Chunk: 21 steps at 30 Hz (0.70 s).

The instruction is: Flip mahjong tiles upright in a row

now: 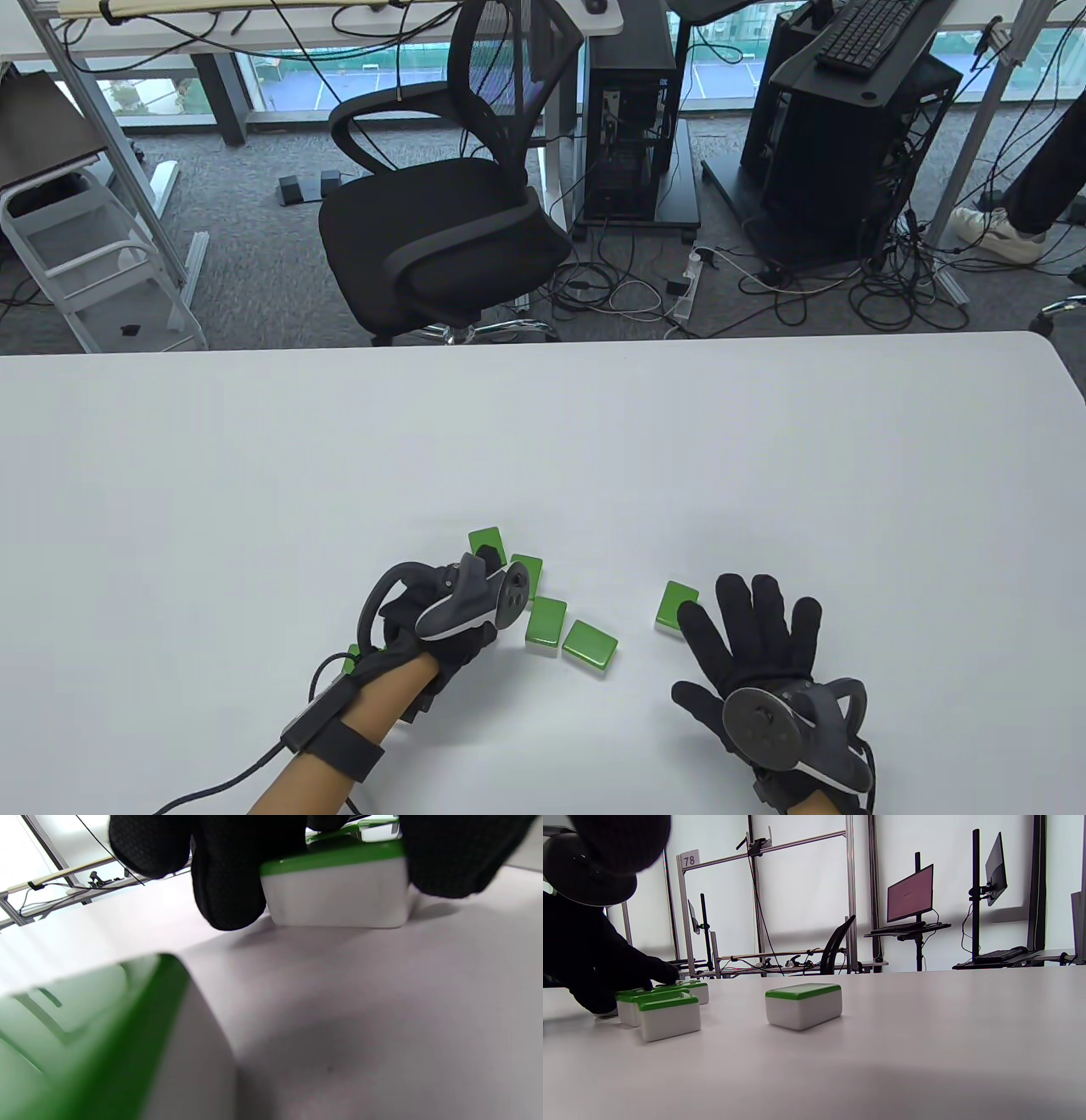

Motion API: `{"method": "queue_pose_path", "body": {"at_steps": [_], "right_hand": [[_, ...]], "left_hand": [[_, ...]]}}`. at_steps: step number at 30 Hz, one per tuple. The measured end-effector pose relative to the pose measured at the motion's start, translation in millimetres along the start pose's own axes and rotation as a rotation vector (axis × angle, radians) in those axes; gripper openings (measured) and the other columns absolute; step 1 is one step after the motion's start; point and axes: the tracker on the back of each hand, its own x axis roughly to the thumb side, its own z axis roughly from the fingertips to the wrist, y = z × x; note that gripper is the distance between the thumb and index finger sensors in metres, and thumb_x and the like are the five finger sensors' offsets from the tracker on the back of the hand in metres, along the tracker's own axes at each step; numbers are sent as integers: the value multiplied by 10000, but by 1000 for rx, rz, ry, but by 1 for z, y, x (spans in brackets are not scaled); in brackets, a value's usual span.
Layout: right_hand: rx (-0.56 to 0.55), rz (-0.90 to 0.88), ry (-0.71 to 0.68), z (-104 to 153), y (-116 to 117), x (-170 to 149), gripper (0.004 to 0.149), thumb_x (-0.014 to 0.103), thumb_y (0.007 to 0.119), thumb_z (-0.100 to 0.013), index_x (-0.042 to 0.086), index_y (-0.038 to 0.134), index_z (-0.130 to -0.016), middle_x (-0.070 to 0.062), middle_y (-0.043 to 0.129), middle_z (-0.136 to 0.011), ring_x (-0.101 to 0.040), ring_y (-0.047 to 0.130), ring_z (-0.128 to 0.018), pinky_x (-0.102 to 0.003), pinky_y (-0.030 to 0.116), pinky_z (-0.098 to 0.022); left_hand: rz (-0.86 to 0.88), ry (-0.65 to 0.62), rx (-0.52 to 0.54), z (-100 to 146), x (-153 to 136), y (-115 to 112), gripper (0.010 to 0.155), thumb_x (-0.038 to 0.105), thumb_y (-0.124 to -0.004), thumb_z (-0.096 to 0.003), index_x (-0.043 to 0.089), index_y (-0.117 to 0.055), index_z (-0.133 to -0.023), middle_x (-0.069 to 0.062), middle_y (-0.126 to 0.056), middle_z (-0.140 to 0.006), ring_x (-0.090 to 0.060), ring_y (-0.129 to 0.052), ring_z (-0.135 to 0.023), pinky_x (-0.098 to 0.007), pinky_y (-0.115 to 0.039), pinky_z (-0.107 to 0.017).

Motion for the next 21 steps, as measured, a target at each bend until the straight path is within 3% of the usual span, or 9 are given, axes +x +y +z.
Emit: {"method": "queue_pose_path", "body": {"at_steps": [15,21], "right_hand": [[9,6,7,0,0,0,839,592,663,-450,446,33,-986,3,-96,-1105,-375,-98,-977,-688,53,-680],[17,10,7,0,0,0,838,600,656,-451,446,31,-987,1,-95,-1106,-376,-99,-977,-689,53,-680]], "left_hand": [[155,-200,102,56,-29,27,877,546,-883,-286,344,-470,-1033,45,-740,-1033,-232,-892,-911,-555,-686,-714],[182,-237,115,67,-42,19,873,556,-887,-275,351,-492,-1026,62,-754,-1027,-235,-879,-930,-557,-676,-726]]}}
